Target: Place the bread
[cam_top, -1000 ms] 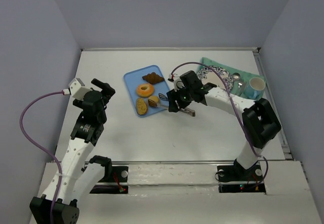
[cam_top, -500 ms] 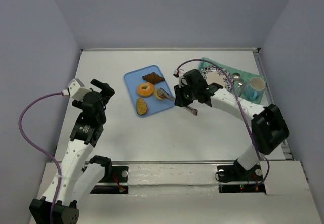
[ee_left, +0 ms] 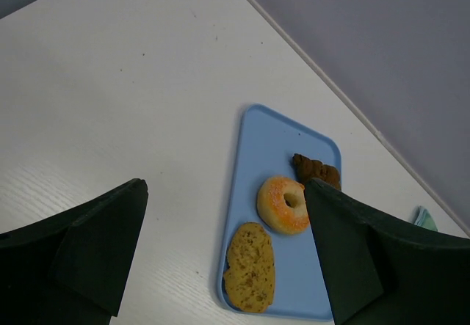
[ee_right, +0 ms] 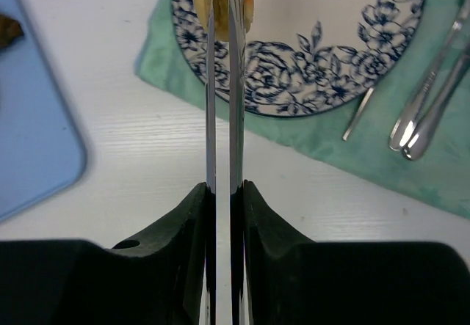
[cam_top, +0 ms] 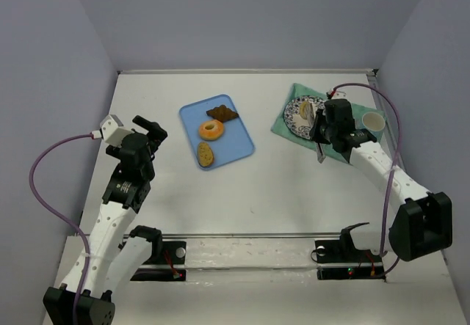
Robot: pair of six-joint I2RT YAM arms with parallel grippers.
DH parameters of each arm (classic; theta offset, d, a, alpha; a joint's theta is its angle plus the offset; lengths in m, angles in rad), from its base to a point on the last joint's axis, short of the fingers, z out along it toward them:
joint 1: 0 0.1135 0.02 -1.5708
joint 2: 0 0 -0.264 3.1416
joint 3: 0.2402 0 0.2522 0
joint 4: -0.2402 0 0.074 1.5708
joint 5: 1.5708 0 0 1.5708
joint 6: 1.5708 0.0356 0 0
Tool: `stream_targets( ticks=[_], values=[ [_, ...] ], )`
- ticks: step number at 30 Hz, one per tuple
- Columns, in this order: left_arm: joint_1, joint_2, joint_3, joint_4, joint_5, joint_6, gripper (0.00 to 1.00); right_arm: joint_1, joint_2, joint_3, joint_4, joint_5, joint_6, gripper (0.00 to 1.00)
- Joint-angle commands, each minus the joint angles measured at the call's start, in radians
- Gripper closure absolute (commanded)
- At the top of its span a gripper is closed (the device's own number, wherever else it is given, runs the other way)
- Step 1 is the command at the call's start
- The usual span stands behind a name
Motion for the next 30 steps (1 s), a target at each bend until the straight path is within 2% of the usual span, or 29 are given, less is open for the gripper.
stream_targets(
  ticks=[1,2,5,6,9,13,22,25,27,30],
  values=[
    [0.005,0.004,-0.004,0.042,-0.007,0.003,0.01,-0.057,0.015,-0.011,0.003,0.037,0.031,0.87],
    [0.005,0.006,-0.004,0.044,-0.007,0.003,0.01,-0.057,0.038,-0.007,0.001,0.036,0.032,0.86],
    [0.005,0.007,-0.004,0.044,-0.007,0.004,0.01,-0.081,0.073,0.015,0.001,0.017,0.040,0.73],
    [0.005,0.007,-0.004,0.042,-0.007,0.004,0.01,-0.081,0.093,0.021,0.000,0.014,0.041,0.63],
    [0.005,0.003,-0.004,0.041,-0.007,0.004,0.01,-0.091,0.113,0.046,-0.006,0.023,0.046,0.50],
    [0.005,0.000,-0.005,0.041,-0.007,0.004,0.01,-0.091,0.109,0.078,-0.029,0.039,0.038,0.40],
    [0.005,-0.005,-0.004,0.039,-0.007,0.004,0.01,-0.091,0.001,0.159,-0.055,0.025,-0.035,0.38],
    [0.005,-0.005,-0.004,0.038,-0.006,0.004,0.01,-0.091,-0.032,0.184,-0.057,-0.099,-0.101,0.39],
    [0.005,-0.005,-0.005,0.041,-0.006,0.003,0.01,-0.091,-0.042,0.188,-0.052,-0.255,-0.121,0.39],
    [0.005,0.000,-0.004,0.045,-0.001,0.003,0.01,-0.005,-0.045,0.175,-0.028,-0.378,-0.138,0.39]
  ],
)
